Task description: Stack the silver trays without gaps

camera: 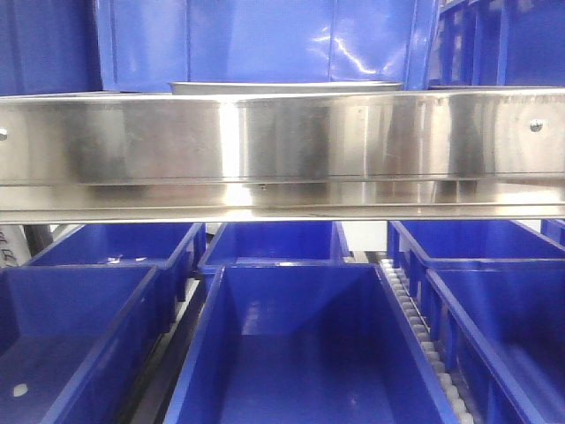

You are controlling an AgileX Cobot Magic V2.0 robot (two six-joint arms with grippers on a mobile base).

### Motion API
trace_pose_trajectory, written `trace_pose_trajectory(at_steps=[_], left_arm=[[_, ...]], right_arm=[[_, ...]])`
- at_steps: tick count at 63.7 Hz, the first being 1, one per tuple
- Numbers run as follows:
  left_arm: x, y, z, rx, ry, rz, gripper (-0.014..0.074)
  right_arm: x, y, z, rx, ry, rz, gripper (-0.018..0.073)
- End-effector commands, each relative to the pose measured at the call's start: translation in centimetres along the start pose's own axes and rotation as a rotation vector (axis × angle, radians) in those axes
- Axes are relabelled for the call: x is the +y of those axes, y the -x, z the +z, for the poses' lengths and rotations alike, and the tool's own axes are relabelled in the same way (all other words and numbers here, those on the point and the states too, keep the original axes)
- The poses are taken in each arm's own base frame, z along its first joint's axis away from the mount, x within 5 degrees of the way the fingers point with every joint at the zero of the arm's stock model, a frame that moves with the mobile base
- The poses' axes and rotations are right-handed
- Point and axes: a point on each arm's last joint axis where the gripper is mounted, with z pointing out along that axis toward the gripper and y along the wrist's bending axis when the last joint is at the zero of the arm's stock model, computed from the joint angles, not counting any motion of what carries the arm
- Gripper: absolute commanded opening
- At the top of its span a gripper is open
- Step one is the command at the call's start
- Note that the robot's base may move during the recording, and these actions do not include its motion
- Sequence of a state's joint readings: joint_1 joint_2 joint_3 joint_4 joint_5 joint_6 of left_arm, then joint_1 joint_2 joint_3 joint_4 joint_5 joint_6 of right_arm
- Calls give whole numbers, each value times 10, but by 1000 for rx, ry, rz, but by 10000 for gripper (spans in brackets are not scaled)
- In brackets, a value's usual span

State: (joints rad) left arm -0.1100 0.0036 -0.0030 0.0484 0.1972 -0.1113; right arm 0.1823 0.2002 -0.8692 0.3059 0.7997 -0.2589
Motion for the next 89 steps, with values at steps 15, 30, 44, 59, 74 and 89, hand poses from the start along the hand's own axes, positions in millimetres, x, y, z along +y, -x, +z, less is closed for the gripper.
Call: trace_pose_trajectory(at_steps=[15, 30, 44, 59, 74, 89], left_arm=[[-2, 15, -2, -177, -23, 69, 13], [-6, 14, -2, -170, -96, 113, 13], [-6, 13, -1, -161, -94, 125, 13], [-5, 13, -1, -156, -65, 113, 13], [-4, 12, -1, -149, -56, 99, 13], [-4, 9, -1, -113, -53, 100, 13]], right_arm=[[0, 1, -1, -20, -8, -8, -78], [0, 1, -1, -20, -8, -8, -78], [0, 1, -1, -20, -8, -8, -78], [0, 1, -1, -20, -8, -8, -78], [0, 1, -1, -20, -8, -8, -78], [0, 1, -1, -20, -8, -8, -78]])
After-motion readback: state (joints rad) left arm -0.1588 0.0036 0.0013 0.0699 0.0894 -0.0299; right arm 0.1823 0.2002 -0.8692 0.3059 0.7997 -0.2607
